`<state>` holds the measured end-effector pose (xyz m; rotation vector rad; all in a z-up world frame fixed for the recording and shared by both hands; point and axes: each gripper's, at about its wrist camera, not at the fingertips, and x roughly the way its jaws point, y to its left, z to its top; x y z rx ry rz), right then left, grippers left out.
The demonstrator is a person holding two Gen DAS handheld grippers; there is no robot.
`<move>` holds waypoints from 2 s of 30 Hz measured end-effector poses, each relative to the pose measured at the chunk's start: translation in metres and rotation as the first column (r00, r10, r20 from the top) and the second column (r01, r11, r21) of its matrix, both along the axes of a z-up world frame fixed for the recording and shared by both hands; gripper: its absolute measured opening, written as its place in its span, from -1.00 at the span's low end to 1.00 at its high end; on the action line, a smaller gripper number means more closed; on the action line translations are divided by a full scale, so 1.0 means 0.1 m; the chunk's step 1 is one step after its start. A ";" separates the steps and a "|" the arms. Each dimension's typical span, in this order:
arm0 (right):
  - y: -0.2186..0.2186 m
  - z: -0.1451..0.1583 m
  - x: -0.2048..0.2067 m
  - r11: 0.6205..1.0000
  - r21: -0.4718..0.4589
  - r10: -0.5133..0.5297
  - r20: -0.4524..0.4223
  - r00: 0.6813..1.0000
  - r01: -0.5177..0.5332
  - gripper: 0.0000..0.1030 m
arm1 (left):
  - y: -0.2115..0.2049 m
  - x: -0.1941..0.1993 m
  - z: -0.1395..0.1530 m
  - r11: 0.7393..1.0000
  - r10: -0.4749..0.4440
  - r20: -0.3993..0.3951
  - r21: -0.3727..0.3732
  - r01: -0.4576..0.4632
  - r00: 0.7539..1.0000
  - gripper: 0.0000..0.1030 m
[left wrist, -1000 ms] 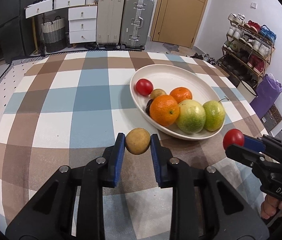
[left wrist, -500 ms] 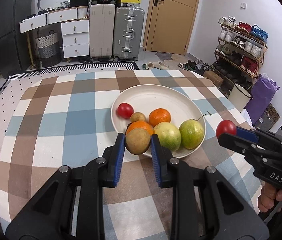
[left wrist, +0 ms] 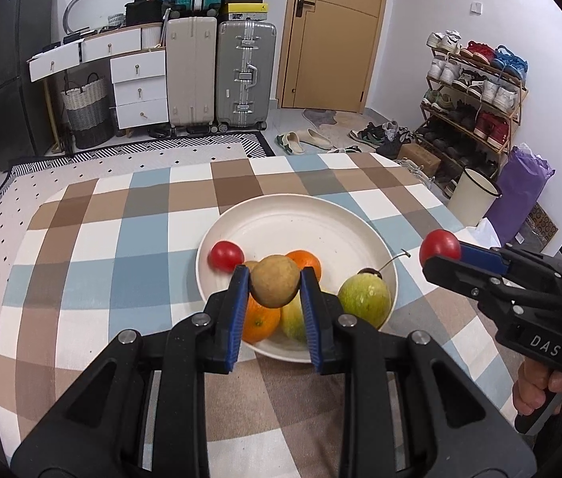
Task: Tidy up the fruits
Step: 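Carry both fruits over the cream plate while both tools open to drop them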
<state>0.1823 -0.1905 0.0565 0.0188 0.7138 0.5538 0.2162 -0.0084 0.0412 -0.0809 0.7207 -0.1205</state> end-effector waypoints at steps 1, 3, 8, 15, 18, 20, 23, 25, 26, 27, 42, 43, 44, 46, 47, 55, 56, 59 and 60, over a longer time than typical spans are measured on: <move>0.00 0.00 0.03 1.000 0.000 -0.002 -0.003 1.000 0.002 -0.39 | -0.01 0.03 0.01 1.000 -0.001 0.001 0.002 0.001 1.000 -0.55; -0.01 -0.02 0.07 1.000 0.003 0.000 -0.010 1.000 0.000 -0.39 | -0.02 0.08 0.01 1.000 0.001 0.003 0.009 -0.001 1.000 -0.55; 0.00 -0.05 0.19 1.000 0.003 0.002 -0.019 1.000 -0.002 -0.39 | -0.02 0.22 -0.01 1.000 0.000 -0.001 0.007 0.000 1.000 -0.55; 0.03 -0.22 0.39 1.000 0.009 0.006 -0.069 0.998 -0.006 -0.39 | 0.02 0.49 -0.20 1.000 0.010 -0.037 0.006 -0.009 0.999 -0.55; 0.06 -0.30 0.48 1.000 0.004 0.001 -0.092 0.996 0.000 -0.39 | 0.04 0.61 -0.28 1.000 0.015 -0.053 0.007 -0.014 0.998 -0.55; 0.08 -0.35 0.53 1.000 -0.005 0.003 -0.097 0.995 -0.004 -0.39 | 0.05 0.69 -0.34 1.000 0.014 -0.064 0.005 -0.013 0.998 -0.55; 0.11 -0.41 0.62 1.000 -0.009 -0.003 -0.111 0.994 0.002 -0.39 | 0.06 0.79 -0.43 1.000 0.015 -0.083 0.007 -0.015 0.996 -0.55; 0.12 -0.45 0.68 1.000 -0.003 -0.001 -0.124 0.992 0.000 -0.39 | 0.06 0.86 -0.49 1.000 0.018 -0.096 0.001 -0.018 0.995 -0.55; 0.12 -0.46 0.69 1.000 0.002 -0.001 -0.130 0.991 0.001 -0.39 | 0.06 0.88 -0.51 1.000 0.019 -0.100 0.000 -0.019 0.995 -0.55; 0.13 -0.49 0.72 1.000 0.001 -0.004 -0.137 0.991 0.004 -0.39 | 0.06 0.90 -0.53 1.000 0.018 -0.103 0.001 -0.018 0.994 -0.55; 0.07 -0.49 0.79 0.998 0.025 -0.052 -0.139 0.989 0.056 0.11 | -0.02 0.92 -0.54 1.000 0.014 -0.123 0.016 -0.012 0.992 -0.22; 0.03 -0.46 0.77 0.997 0.024 -0.065 -0.126 0.990 0.068 0.17 | -0.02 0.89 -0.51 1.000 0.019 -0.119 0.016 -0.017 0.993 0.02; 0.00 -0.43 0.73 0.996 0.028 -0.077 -0.109 0.991 0.080 0.33 | -0.02 0.87 -0.49 1.000 0.023 -0.113 0.013 -0.021 0.993 0.29; -0.06 -0.39 0.67 0.995 0.031 -0.092 -0.085 0.992 0.095 0.63 | 0.01 0.78 -0.43 1.000 0.029 -0.095 -0.005 -0.030 0.995 0.62; -0.09 -0.37 0.64 0.995 0.032 -0.096 -0.074 0.993 0.098 0.71 | 0.02 0.72 -0.40 0.999 0.027 -0.083 -0.019 -0.029 0.996 0.72; -0.22 -0.24 0.35 0.996 0.071 -0.055 -0.019 0.998 0.056 0.99 | 0.08 0.33 -0.22 0.998 0.065 -0.016 -0.009 -0.065 0.998 0.99; -0.22 -0.22 0.32 0.996 0.078 -0.048 -0.012 0.999 0.049 0.99 | 0.09 0.29 -0.21 0.998 0.068 -0.013 -0.007 -0.068 0.998 0.99; -0.23 -0.18 0.19 0.995 0.092 -0.034 0.018 0.999 0.032 0.99 | 0.10 0.14 -0.18 0.997 0.073 0.004 -0.006 -0.073 0.997 0.99; -0.23 -0.16 0.15 0.995 0.095 -0.026 0.029 0.999 0.023 0.99 | 0.11 0.10 -0.17 0.997 0.075 0.007 -0.004 -0.075 0.997 0.99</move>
